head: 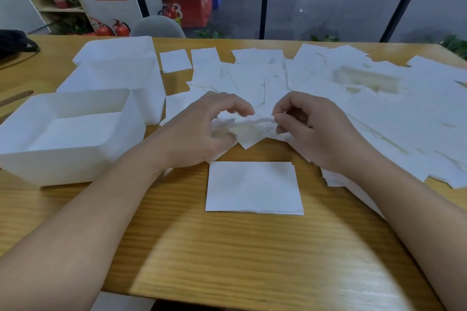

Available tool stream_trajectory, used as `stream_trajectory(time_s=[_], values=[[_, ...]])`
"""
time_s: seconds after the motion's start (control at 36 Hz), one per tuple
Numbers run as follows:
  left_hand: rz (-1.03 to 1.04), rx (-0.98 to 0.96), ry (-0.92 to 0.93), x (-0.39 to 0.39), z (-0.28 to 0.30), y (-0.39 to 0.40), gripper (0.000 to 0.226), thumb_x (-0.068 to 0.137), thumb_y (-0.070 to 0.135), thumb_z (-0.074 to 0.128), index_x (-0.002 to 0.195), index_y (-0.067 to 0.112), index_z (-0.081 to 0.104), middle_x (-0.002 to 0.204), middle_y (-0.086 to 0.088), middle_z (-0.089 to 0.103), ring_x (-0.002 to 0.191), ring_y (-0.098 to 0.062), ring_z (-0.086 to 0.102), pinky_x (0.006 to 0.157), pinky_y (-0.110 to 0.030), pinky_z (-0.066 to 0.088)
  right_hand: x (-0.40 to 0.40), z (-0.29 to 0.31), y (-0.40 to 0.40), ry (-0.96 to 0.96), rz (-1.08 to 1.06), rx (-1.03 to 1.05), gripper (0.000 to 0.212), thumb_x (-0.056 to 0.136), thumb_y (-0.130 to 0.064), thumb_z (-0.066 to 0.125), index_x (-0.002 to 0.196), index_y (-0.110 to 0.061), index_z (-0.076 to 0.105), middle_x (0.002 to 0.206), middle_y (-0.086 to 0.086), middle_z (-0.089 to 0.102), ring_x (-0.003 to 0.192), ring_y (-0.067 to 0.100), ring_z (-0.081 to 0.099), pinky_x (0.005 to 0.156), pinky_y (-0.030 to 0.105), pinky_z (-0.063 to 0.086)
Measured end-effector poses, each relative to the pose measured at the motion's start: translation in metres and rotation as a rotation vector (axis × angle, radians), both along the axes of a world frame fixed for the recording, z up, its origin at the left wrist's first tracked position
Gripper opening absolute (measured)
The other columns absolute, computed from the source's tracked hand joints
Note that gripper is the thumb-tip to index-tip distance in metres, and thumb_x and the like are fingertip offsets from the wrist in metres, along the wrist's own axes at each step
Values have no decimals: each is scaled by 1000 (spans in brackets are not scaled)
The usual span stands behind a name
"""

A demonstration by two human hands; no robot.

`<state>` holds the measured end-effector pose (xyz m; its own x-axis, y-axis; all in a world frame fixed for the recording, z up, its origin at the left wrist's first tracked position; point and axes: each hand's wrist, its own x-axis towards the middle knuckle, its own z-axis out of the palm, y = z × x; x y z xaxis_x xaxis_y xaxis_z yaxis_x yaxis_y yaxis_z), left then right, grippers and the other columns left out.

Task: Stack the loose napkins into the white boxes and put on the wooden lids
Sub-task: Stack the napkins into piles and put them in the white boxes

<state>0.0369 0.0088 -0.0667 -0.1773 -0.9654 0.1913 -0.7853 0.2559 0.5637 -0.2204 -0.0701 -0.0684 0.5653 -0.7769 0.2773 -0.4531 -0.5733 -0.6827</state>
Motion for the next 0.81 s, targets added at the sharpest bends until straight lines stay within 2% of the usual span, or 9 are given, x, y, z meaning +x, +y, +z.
stream_trajectory(time_s=[0.08, 0.17, 0.31, 0.39, 0.44, 0.56, 0.64, 0.69, 0.81], values=[[76, -110, -31, 3, -6, -6, 17, 104, 39, 71, 121, 39, 75, 124, 30, 66, 128, 3, 49, 105, -21, 38, -3, 5, -1, -20, 10, 17, 12, 107, -22, 65, 97, -27, 70, 89, -12, 77, 91, 4, 75, 82, 26, 57], [110, -151, 23, 3, -6, -7, 24, 110, 47, 60, 117, 33, 79, 115, 24, 72, 118, -2, 56, 94, -22, 42, -5, 11, 1, -77, 24, -48, 6, 105, -32, 69, 105, -27, 73, 103, -12, 76, 102, 10, 73, 92, 39, 59], [112, -180, 40, -13, -3, -2, 24, 112, 44, 56, 108, 33, 77, 94, 11, 70, 97, -9, 59, 82, -30, 44, 3, 20, 22, -89, 123, -250, 48, 92, -52, 81, 133, -29, 69, 123, -18, 70, 117, 11, 65, 101, 25, 49], [68, -193, 15, -17, -4, 1, 19, 109, 43, 62, 115, 36, 79, 99, 14, 72, 100, -8, 61, 84, -25, 43, 10, 14, 23, -57, 93, -395, 27, 100, -38, 78, 125, -26, 75, 107, -16, 72, 102, 9, 65, 88, 23, 48], [80, -194, 36, -17, -5, 2, 14, 107, 45, 66, 114, 41, 78, 102, 16, 73, 104, -8, 61, 87, -26, 44, 8, 10, 20, -95, 57, -422, 11, 102, -22, 76, 112, -22, 81, 99, -13, 75, 93, 5, 66, 76, 12, 44], [127, -209, 122, -12, -2, 3, 8, 106, 39, 69, 106, 40, 76, 102, 19, 74, 99, -9, 65, 83, -26, 50, -4, 13, 13, -148, -33, -336, 12, 100, -14, 76, 105, -22, 83, 100, -18, 77, 91, -1, 67, 71, 6, 44], [110, -218, 188, -10, 3, 4, 11, 107, 34, 69, 104, 32, 78, 96, 19, 75, 90, -12, 68, 76, -29, 52, -10, 19, 10, -212, -73, -211, 10, 99, -18, 78, 102, -25, 84, 93, -17, 78, 84, 12, 70, 73, 26, 57], [78, -200, 251, -9, 8, 6, 10, 107, 30, 71, 103, 27, 80, 90, 14, 74, 80, -12, 67, 72, -29, 50, -13, 25, 9, -212, -62, -112, 9, 99, -20, 79, 98, -27, 84, 86, -9, 77, 74, 17, 69, 68, 28, 58], [-64, 23, 328, -2, 21, 13, 17, 106, 16, 70, 117, 25, 80, 73, 8, 67, 64, -21, 58, 61, -34, 47, -20, 36, 9, 22, 58, 126, 12, 99, -23, 78, 89, -27, 82, 72, 0, 73, 61, 18, 70, 58, 26, 52]])
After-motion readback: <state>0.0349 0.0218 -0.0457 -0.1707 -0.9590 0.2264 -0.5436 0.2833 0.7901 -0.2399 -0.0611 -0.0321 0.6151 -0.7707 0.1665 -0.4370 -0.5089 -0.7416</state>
